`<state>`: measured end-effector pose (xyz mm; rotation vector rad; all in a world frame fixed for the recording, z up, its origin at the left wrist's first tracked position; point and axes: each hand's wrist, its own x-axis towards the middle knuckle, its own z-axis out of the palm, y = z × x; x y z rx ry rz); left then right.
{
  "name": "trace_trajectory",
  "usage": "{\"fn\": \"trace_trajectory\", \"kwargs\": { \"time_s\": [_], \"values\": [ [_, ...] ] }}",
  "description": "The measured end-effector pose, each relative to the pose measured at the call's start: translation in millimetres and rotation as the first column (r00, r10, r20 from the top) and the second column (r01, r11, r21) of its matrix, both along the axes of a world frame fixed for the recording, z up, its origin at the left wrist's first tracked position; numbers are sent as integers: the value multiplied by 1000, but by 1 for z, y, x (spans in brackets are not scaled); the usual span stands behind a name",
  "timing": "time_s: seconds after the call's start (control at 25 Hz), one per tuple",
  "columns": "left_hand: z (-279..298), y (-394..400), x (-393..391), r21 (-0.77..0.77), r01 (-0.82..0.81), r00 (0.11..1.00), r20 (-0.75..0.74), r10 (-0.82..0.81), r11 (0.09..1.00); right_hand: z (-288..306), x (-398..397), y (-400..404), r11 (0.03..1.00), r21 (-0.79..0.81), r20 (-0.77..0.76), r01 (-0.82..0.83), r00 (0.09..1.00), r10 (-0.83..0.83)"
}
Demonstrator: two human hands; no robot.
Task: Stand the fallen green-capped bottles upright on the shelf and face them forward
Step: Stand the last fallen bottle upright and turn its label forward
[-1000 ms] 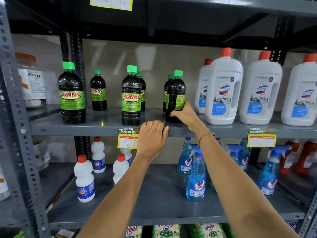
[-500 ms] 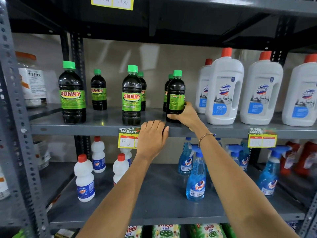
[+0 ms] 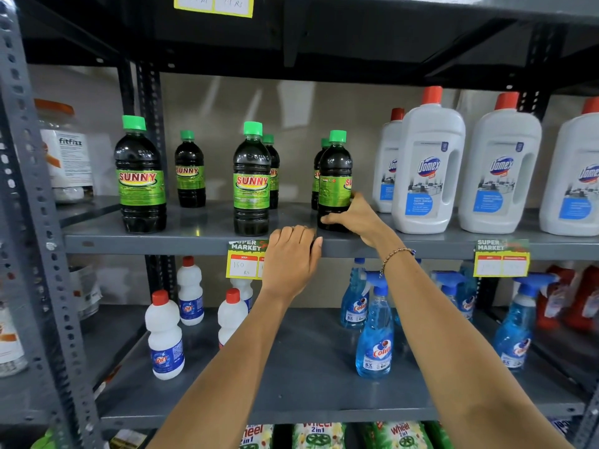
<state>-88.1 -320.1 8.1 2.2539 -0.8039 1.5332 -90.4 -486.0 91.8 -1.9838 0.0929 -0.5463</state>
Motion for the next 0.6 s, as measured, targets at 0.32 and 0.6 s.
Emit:
{"fn": "trace_trajectory", "kwargs": {
  "time_s": [0.32,0.6],
  "values": [
    [0,0,1,0,0,1000,9,0,1000,2,-4,3,999,1,-43,-52,998,52],
    [1,-1,-1,-1,-1,1000,5,1,1000,0,-6,0,997,36,-16,-64,998,65]
  ]
}}
